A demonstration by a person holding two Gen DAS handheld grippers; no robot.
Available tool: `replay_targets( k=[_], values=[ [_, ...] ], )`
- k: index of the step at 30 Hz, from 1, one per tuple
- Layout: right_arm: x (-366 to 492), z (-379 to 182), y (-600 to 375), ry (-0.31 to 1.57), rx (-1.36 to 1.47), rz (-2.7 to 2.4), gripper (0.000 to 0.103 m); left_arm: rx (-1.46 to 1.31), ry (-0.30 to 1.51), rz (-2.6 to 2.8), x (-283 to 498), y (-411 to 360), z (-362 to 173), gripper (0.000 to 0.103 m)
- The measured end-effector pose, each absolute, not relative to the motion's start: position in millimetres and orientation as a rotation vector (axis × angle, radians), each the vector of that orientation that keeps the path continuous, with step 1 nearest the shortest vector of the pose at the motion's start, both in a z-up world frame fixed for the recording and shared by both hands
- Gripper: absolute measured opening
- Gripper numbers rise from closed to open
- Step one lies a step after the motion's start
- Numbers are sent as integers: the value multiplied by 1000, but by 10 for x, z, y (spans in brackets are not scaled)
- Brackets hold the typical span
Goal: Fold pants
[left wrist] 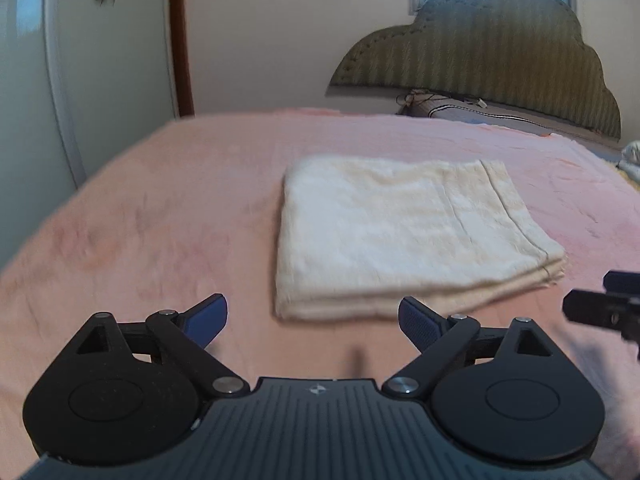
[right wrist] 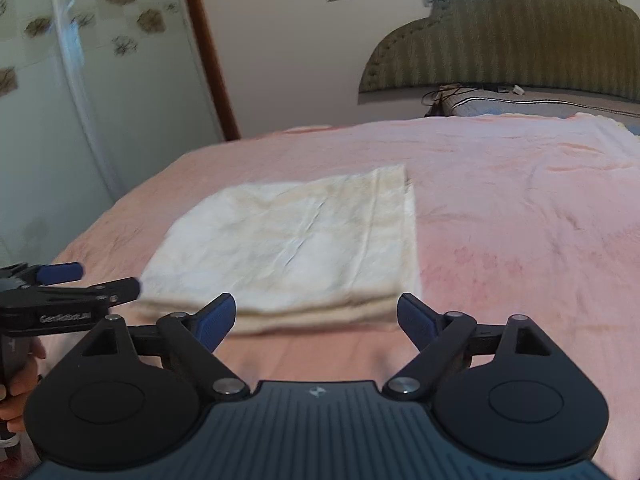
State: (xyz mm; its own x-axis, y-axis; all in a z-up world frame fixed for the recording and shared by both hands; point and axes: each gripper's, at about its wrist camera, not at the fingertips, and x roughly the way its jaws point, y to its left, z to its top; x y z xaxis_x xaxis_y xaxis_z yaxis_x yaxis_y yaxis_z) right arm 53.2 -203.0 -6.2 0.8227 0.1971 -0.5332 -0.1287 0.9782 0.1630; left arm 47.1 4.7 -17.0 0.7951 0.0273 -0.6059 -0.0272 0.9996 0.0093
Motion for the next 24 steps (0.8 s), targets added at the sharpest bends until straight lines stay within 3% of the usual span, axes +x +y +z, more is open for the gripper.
replay_targets(
  k=[10,24],
  values=[
    [349,-437,-1714,625,92,148,92,-13,695,42,251,90,-571,95],
    [405,-676,-1920,617,129,98,92,30,683,51,225,0,-671,102]
  ],
)
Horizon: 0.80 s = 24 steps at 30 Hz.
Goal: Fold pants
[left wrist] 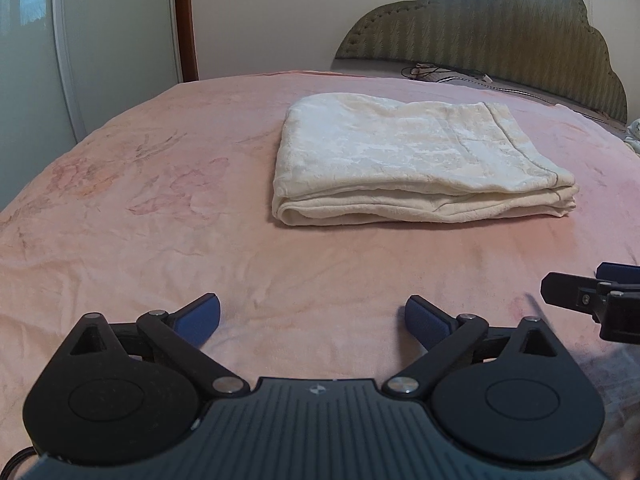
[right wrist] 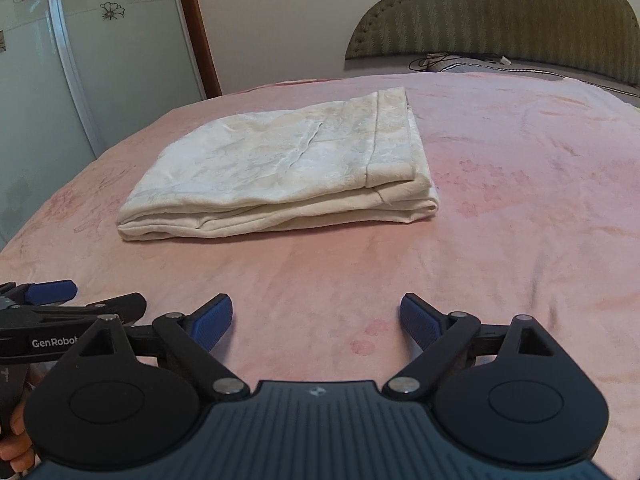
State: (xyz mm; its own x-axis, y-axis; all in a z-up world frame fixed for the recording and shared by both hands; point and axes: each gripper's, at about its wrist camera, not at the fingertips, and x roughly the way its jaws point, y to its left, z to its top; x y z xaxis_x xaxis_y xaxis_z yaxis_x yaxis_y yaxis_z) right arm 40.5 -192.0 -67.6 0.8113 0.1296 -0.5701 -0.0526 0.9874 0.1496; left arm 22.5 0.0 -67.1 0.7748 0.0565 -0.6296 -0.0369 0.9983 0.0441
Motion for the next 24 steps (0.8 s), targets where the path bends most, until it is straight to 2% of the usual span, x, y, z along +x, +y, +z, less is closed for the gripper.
replay_targets(
  k=[5,9,19,24],
  values=[
    [376,-724,-1882,602,98,95,93,30,681,57,215,-11,-671,103],
    [392,-743,-1836,615,70,108,101,26,682,56,222,1,-673,103],
    [403,-757,-1754,632,12,90,103,20,686,53,224,12,-678,103],
    [376,-751,-1827,617,68,84,103,13,681,52,208,20,-679,103]
  ],
)
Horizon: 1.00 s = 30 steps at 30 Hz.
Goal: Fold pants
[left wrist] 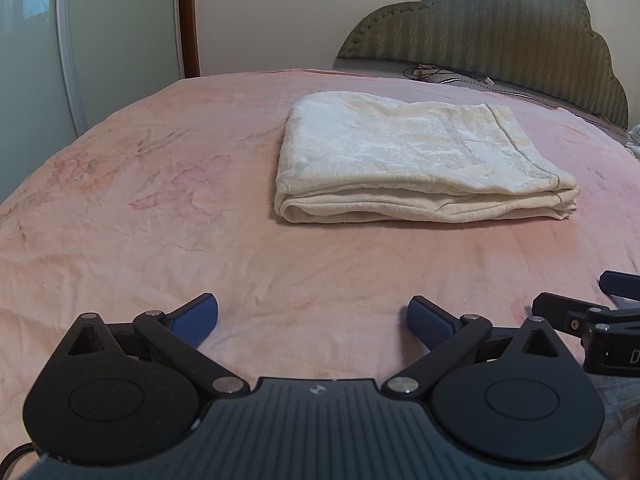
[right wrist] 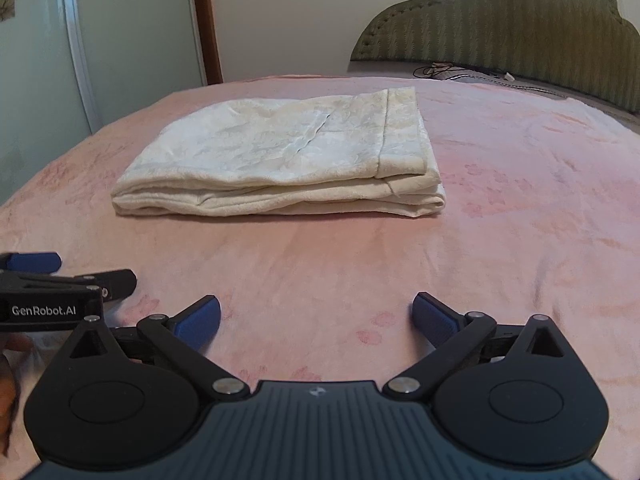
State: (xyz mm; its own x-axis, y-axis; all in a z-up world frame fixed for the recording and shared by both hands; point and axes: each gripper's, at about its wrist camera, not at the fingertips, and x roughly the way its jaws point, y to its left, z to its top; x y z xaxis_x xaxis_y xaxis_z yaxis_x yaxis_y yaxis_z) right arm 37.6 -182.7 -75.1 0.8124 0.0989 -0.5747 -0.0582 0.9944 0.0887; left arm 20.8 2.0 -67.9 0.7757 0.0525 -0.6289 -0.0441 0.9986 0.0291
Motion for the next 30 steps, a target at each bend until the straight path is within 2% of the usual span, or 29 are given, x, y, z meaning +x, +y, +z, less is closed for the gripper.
replay_targets(
  k=[7,30],
  values=[
    [407,-772,-1721,640,-8,48,103,26,677,60,195,3,-696,103],
    [408,-772,-1727,640,0,51,103,17,682,58,204,7,-705,103]
  ],
)
